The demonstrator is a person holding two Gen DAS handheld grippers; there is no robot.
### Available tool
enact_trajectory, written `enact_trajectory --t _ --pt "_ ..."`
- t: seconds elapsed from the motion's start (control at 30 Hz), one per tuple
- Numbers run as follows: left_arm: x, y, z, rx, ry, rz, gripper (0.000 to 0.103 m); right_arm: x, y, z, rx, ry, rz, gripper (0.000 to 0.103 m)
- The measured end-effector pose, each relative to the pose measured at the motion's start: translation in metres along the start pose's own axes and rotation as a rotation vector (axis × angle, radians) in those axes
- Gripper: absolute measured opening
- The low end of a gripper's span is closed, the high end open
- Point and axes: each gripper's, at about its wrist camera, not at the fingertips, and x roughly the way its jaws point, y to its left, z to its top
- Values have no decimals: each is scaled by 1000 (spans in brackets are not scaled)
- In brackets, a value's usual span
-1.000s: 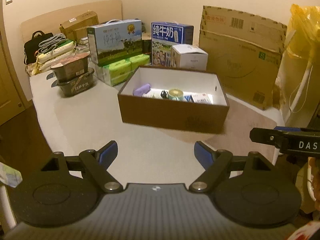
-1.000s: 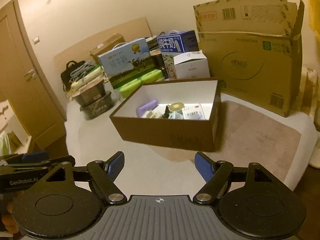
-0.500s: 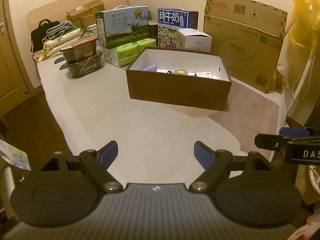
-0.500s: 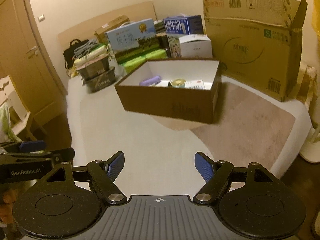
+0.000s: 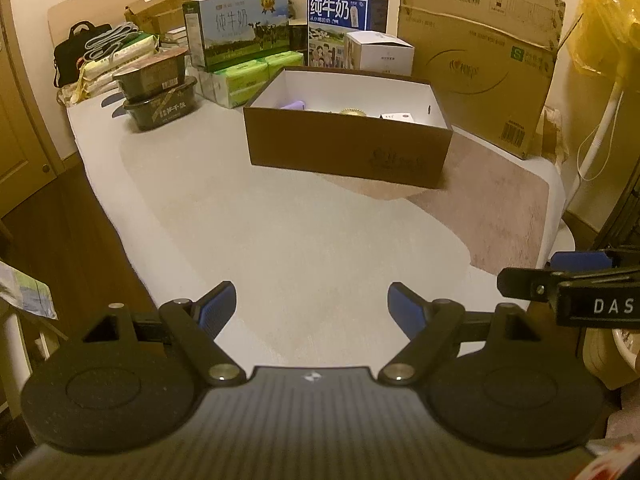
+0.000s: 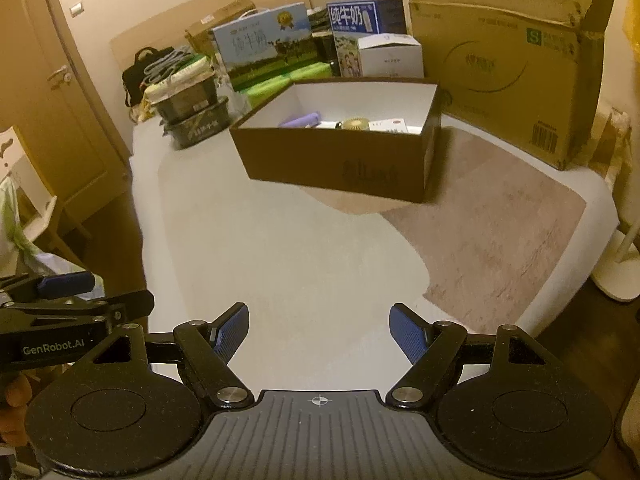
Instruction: Organize rigid objects
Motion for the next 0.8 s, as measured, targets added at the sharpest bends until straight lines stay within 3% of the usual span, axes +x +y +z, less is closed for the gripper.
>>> enact_trajectory --t 0.8 --pt "14 2 4 0 19 -16 79 13 2 1 -3 34 -22 77"
